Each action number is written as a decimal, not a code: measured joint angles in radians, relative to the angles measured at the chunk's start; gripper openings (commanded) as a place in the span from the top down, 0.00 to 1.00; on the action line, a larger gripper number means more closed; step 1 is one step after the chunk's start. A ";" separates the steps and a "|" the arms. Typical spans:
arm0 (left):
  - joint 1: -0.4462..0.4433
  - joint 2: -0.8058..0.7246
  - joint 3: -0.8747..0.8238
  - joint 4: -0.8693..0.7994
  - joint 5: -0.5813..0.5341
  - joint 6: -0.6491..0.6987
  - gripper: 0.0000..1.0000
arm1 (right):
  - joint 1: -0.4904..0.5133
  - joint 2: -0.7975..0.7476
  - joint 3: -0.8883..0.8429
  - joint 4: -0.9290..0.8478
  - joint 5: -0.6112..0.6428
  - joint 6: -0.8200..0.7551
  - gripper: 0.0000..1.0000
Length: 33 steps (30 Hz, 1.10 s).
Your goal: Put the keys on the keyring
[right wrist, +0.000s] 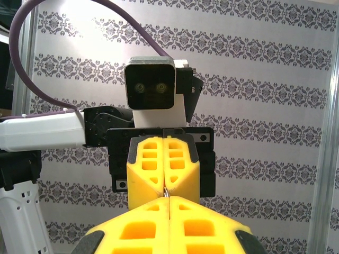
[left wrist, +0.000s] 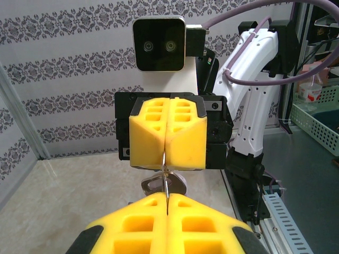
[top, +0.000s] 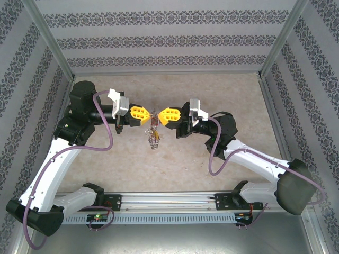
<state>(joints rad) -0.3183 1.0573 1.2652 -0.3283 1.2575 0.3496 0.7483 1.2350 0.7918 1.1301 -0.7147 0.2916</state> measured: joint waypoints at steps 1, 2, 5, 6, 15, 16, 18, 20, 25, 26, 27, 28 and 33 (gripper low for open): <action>0.000 0.000 0.000 0.000 0.000 0.000 1.00 | 0.000 -0.001 0.000 0.000 0.000 0.000 1.00; 0.000 0.000 0.000 0.000 0.000 0.000 1.00 | 0.000 -0.002 0.000 -0.001 0.000 0.000 1.00; 0.000 0.000 0.000 0.000 0.000 0.000 1.00 | 0.000 -0.002 0.000 -0.001 0.000 0.000 1.00; 0.000 0.000 0.000 0.000 0.000 0.000 1.00 | 0.000 -0.002 0.000 -0.001 0.000 0.000 1.00; 0.000 0.000 0.000 0.000 0.000 0.000 1.00 | 0.000 -0.002 0.000 -0.003 0.000 0.000 1.00; 0.000 0.000 0.000 0.000 0.000 0.000 1.00 | 0.000 -0.002 0.000 -0.003 -0.001 0.000 1.00; 0.000 0.000 0.000 0.000 0.000 -0.001 1.00 | 0.000 -0.001 0.000 -0.003 0.000 0.000 1.00; 0.000 0.000 0.000 0.000 0.000 -0.001 1.00 | 0.000 0.002 0.000 -0.003 0.000 0.000 1.00; 0.006 0.000 0.000 0.000 0.000 -0.004 1.00 | 0.000 0.008 0.000 -0.003 0.000 0.000 1.00; 0.006 0.000 0.000 0.000 0.001 -0.004 1.00 | 0.000 0.008 0.000 -0.003 0.000 0.000 1.00; 0.006 0.000 0.000 0.000 0.000 -0.005 1.00 | 0.000 0.009 0.000 -0.003 0.000 0.000 1.00; 0.006 0.000 0.000 0.000 0.001 -0.005 1.00 | 0.000 0.009 0.000 -0.003 0.000 0.000 1.00; 0.006 -0.002 0.000 0.001 0.004 -0.011 1.00 | 0.000 0.016 0.011 -0.003 -0.001 -0.001 1.00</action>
<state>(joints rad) -0.3119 1.0554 1.2652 -0.3275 1.2613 0.3389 0.7483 1.2514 0.8024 1.1271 -0.7155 0.2909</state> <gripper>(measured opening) 0.048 0.040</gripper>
